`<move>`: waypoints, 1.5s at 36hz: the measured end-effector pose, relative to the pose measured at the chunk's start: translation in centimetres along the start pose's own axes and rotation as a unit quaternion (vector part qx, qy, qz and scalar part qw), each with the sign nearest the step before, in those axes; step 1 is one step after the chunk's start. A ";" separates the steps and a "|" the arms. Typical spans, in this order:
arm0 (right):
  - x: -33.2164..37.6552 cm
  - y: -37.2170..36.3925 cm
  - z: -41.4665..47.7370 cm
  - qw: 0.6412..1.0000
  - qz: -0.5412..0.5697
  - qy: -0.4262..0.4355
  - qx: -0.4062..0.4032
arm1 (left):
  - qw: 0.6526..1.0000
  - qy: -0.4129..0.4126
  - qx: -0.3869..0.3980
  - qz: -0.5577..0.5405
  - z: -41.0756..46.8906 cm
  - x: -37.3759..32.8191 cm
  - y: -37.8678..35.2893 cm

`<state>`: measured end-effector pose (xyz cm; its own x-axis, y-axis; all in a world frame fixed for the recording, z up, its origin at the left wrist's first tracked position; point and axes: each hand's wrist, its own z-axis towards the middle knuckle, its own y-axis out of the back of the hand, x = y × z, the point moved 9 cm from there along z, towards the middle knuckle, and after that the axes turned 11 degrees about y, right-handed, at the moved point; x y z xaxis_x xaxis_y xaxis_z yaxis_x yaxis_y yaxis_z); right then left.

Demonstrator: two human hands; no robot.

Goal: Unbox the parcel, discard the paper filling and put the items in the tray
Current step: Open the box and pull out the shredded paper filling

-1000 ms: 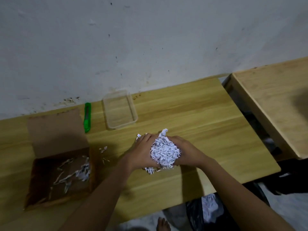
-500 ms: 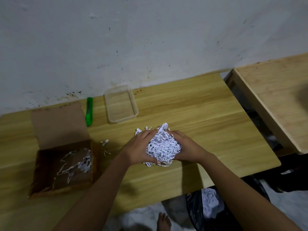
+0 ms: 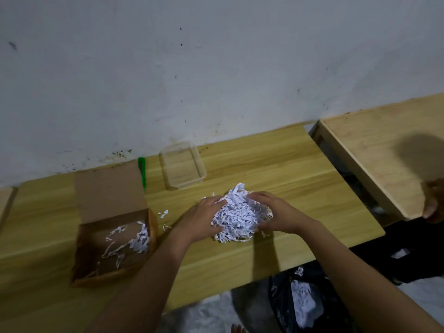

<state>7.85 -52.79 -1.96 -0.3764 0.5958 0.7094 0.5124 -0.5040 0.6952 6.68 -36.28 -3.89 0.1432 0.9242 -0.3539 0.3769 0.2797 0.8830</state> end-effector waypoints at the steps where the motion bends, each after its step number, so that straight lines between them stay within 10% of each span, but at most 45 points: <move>1: 0.7 0.3 -0.1 1.000 -0.011 0.004 -0.004 | 1.000 -0.003 0.000 -0.004 -0.4 0.0 0.5; 10: 10.5 -0.1 2.9 0.993 -0.023 0.046 -0.107 | 0.974 0.056 -0.137 -0.173 -7.1 5.5 7.0; 19: 20.9 -15.0 9.7 0.967 0.199 0.051 -0.154 | 0.815 0.273 -0.409 -0.307 -20.1 23.1 8.9; 35: 16.6 -23.9 15.5 0.956 0.194 -0.162 -0.147 | 0.748 0.300 -0.303 -0.509 -17.8 28.9 2.5; 43: 21.9 -25.7 18.0 0.959 0.264 -0.083 -0.062 | 0.778 0.288 -0.324 -0.454 -17.7 28.8 3.0; 54: 20.1 -21.3 14.1 0.957 0.193 -0.078 -0.204 | 0.769 0.287 -0.349 -0.452 -18.0 28.9 3.3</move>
<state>0.27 -21.22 -4.18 -0.0841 0.3853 0.9190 0.2342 -0.8887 0.3941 -4.45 -4.01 -5.66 -0.3924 0.1769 -0.9026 -0.5262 0.7617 0.3781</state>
